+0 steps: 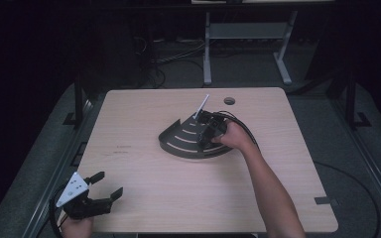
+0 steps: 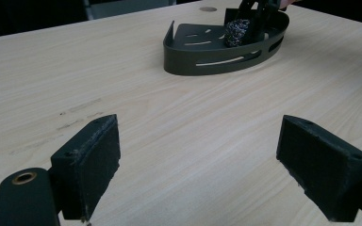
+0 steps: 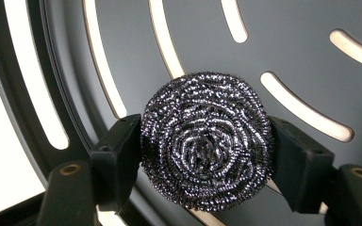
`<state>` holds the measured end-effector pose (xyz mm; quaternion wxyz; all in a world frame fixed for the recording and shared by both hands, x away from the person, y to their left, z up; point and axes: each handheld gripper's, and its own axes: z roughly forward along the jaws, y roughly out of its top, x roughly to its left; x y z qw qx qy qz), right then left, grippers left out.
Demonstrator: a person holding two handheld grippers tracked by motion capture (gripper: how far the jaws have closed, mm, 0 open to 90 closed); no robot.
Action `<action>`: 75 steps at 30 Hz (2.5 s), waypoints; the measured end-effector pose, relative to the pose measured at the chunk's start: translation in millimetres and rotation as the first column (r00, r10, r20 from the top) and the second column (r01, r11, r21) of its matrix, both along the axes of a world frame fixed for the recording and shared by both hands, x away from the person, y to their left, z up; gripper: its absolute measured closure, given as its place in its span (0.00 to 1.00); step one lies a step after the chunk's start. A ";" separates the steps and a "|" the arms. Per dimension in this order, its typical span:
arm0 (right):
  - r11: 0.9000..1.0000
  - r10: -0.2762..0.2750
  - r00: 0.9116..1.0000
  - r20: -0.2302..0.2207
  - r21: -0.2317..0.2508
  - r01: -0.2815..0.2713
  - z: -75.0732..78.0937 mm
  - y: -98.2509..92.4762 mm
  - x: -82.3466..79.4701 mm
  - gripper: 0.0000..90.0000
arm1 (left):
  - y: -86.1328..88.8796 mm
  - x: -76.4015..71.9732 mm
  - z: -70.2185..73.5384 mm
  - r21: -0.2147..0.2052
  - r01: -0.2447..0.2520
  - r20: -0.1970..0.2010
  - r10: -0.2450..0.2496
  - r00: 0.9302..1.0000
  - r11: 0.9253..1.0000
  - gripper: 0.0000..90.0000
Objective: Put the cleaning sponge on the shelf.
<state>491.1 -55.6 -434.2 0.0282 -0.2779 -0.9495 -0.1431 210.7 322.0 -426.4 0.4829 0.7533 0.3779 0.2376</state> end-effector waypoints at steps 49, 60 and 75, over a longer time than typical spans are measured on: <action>0.998 -0.014 0.999 0.032 0.059 0.012 34.7 -16.3 -11.7 0.24 | -2.0 0.6 -1.3 0.005 0.003 -0.005 -0.003 1.000 1.000 0.15; 0.997 -0.013 0.999 0.045 0.073 0.010 45.8 -16.9 -19.8 0.24 | -0.7 -1.6 -0.5 0.001 0.001 0.000 -0.001 1.000 1.000 0.15; 0.997 -0.001 0.999 0.046 0.075 -0.003 54.9 -17.9 -29.9 0.23 | -1.6 -1.8 -0.5 0.004 0.002 -0.001 -0.002 1.000 1.000 0.15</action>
